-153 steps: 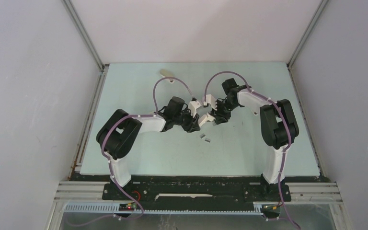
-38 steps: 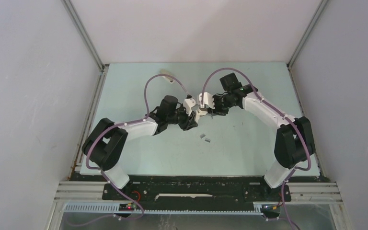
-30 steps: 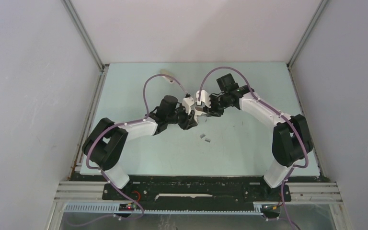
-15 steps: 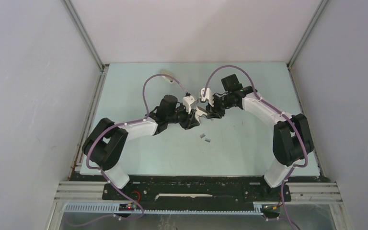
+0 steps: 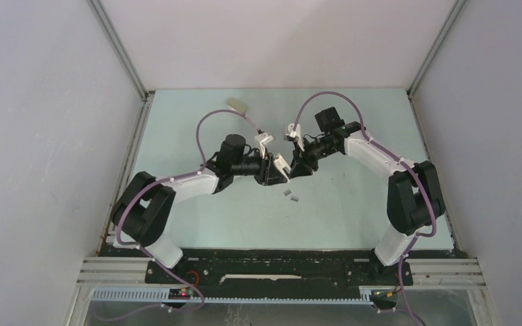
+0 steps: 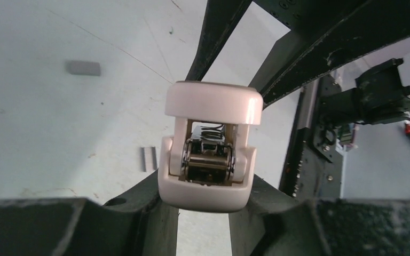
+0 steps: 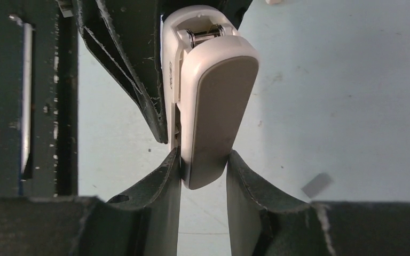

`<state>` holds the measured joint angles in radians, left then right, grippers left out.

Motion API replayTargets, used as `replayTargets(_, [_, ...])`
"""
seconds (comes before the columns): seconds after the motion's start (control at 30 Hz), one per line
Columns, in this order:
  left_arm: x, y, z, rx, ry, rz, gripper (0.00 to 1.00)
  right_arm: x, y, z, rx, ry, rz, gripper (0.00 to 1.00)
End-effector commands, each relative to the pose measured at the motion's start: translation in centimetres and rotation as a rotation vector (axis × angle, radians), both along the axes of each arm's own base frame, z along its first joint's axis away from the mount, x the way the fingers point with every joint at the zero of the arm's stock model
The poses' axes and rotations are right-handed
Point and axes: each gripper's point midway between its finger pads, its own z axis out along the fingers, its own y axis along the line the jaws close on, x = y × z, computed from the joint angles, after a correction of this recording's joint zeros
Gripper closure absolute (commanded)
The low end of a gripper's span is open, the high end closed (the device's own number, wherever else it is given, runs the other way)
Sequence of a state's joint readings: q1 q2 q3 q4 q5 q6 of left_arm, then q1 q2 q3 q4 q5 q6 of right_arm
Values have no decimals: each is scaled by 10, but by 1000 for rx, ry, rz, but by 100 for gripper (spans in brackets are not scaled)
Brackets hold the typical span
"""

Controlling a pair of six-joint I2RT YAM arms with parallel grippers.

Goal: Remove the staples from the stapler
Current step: Unload the staple at the center of the board, then place the stapler at the center of the board.

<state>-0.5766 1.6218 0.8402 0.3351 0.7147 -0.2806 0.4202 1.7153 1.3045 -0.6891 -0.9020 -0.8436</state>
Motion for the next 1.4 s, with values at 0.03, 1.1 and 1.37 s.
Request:
replayTargets(0.03, [24,14,37,-92,-67,142,92,-62,23,39,151,225,137,57])
replayTargets(1.1, [14,197,20,-88,242,864,100,-50,-35,77,260,131,15,12])
replayTargets(1.37, [14,263,-1,-2,392,1174,100,-46,-39,73,259,139,-8,12])
